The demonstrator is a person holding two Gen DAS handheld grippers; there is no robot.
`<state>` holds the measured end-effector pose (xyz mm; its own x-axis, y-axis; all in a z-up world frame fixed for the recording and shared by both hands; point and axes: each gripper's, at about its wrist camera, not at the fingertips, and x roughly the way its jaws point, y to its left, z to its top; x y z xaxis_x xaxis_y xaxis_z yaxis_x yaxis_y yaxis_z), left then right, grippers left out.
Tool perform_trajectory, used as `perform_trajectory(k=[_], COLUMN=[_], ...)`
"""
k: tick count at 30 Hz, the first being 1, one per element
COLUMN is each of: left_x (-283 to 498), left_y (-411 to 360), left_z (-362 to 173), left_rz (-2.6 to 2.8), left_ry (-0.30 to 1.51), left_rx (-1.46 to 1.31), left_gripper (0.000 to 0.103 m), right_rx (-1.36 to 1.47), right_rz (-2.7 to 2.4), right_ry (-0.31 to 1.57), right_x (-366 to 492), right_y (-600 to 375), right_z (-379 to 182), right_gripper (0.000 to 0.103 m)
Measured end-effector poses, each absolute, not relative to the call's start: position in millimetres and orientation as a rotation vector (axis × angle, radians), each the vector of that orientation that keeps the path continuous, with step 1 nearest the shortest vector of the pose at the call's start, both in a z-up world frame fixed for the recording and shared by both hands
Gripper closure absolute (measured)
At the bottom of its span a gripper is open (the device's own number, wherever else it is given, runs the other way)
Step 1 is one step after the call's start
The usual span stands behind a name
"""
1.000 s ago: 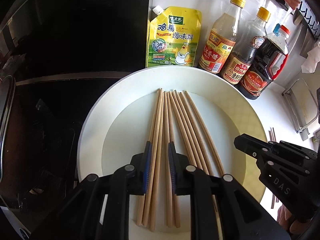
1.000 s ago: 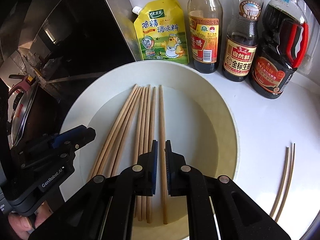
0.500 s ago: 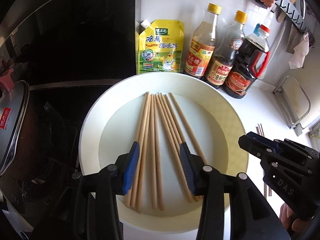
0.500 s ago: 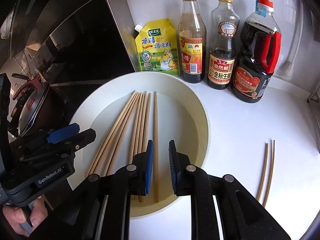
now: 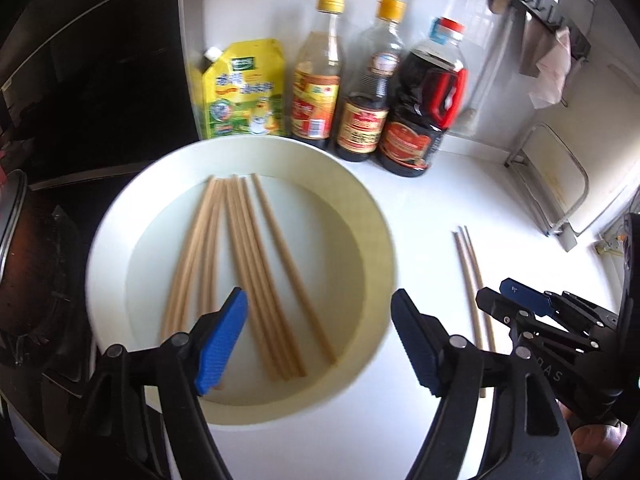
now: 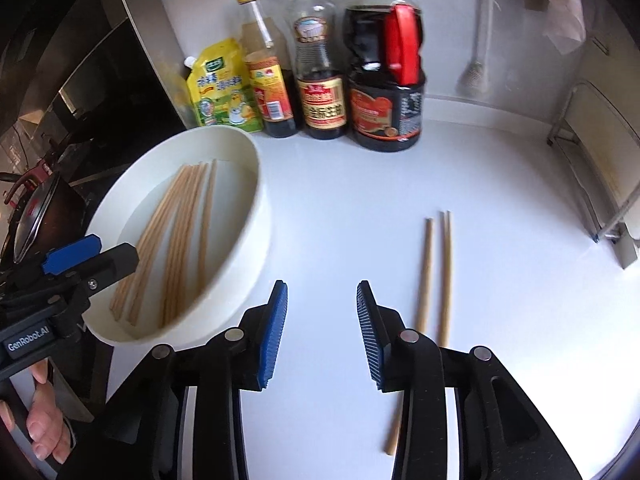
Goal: Organize utensils
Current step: 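Withdraw both open tools from the basin to the last two chopsticks, then close the right tool on one chopstick while the left tool grasps the other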
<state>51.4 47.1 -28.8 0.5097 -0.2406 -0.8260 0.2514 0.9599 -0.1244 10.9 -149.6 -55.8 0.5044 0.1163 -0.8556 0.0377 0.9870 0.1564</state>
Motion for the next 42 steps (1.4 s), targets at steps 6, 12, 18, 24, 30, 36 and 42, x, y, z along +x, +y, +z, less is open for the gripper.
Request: perform_trajectory(k=[6, 12, 18, 24, 30, 36, 42], left_x=[40.4, 31.4, 26.2, 24.3, 19.6, 17.3, 16.3], left_y=[6.9, -16.9, -25.0, -32.8, -44.2, -65.5, -94.8], left_z=[-42.2, -54.5, -60.3, -63.9, -58.1, -64.4, -80.5], left_rz=[-0.34, -0.327, -0.292, -0.261, -0.262, -0.291, -0.319], left_ry=[1.015, 1.027, 1.008, 1.012, 0.982, 0.993, 1.036], left_rx=[0.016, 0.017, 0.002, 0.008, 0.013, 0.023, 0.055], left_gripper=[0.022, 0.021, 0.02, 0.02, 0.02, 0.019, 0.018], right_rx=[0.175, 0.16, 0.138, 0.103, 0.063, 0.092, 0.06], right_rz=[-0.042, -0.07, -0.05, -0.012, -0.022, 0.001, 0.029], right_ry=[1.099, 1.119, 1.142, 1.132, 1.118, 1.109, 1.096], right_x=[-9.8, -14.4, -8.1, -0.1, 0.0, -3.2, -3.5], right_y=[-200.1, -228.0, -231.4, -223.1, -228.1, -250.1, -268.1], right_z=[-88.4, -114.0, -136.5, -143.0, -148.3, -149.0, -149.9], right_gripper=[0.064, 0.064, 0.064, 0.064, 0.064, 0.064, 0.064])
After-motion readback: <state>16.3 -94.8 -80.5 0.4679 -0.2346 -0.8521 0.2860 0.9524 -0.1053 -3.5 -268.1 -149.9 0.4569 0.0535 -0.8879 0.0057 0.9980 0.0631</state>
